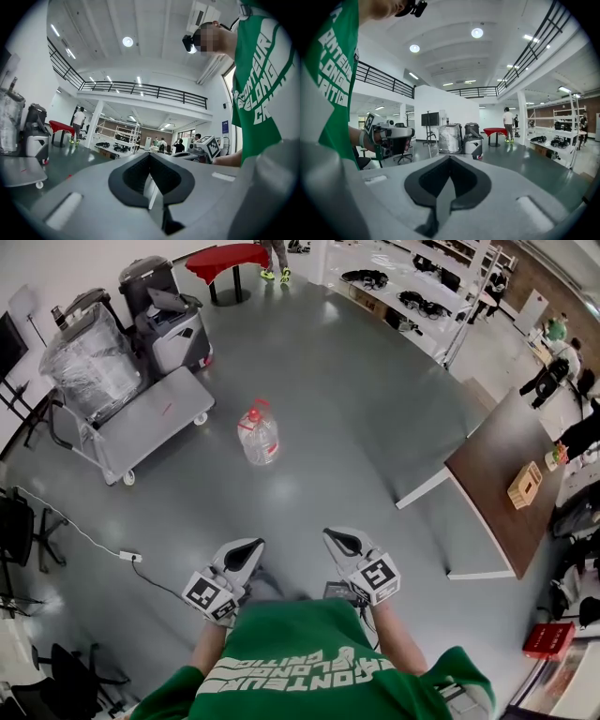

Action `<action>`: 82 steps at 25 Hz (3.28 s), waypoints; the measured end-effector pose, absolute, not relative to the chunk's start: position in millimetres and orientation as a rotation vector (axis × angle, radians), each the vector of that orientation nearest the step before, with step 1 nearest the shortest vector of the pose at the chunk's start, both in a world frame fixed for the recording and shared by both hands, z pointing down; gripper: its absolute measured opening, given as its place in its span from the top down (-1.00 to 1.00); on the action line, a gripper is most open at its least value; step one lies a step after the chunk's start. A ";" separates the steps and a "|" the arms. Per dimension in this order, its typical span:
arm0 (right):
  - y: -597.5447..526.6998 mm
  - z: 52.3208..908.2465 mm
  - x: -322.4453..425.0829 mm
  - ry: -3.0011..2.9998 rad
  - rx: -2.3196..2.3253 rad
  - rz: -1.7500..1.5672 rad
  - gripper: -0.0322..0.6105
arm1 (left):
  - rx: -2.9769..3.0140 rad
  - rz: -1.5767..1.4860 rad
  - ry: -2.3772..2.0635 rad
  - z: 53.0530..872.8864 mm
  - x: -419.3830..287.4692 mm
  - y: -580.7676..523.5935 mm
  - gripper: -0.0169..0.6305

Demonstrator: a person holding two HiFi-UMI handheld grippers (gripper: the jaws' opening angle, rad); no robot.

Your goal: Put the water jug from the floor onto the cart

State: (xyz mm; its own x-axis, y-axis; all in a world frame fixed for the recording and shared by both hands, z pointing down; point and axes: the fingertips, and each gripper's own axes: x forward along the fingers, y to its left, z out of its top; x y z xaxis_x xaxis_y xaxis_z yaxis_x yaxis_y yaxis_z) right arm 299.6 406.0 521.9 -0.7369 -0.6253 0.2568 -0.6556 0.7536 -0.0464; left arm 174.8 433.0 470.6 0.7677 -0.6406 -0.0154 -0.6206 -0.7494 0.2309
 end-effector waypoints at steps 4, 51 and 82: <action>396.4 529.6 287.0 -2.706 0.996 0.201 0.92 | 2.744 -0.148 -0.974 475.7 166.7 418.6 0.91; 267.3 510.3 70.8 -2.697 0.701 0.071 0.92 | 2.607 -0.334 -1.142 470.3 -34.3 304.8 0.91; 129.2 511.4 112.5 -2.649 0.918 0.094 0.92 | 2.697 -0.285 -0.909 475.5 15.0 152.4 0.91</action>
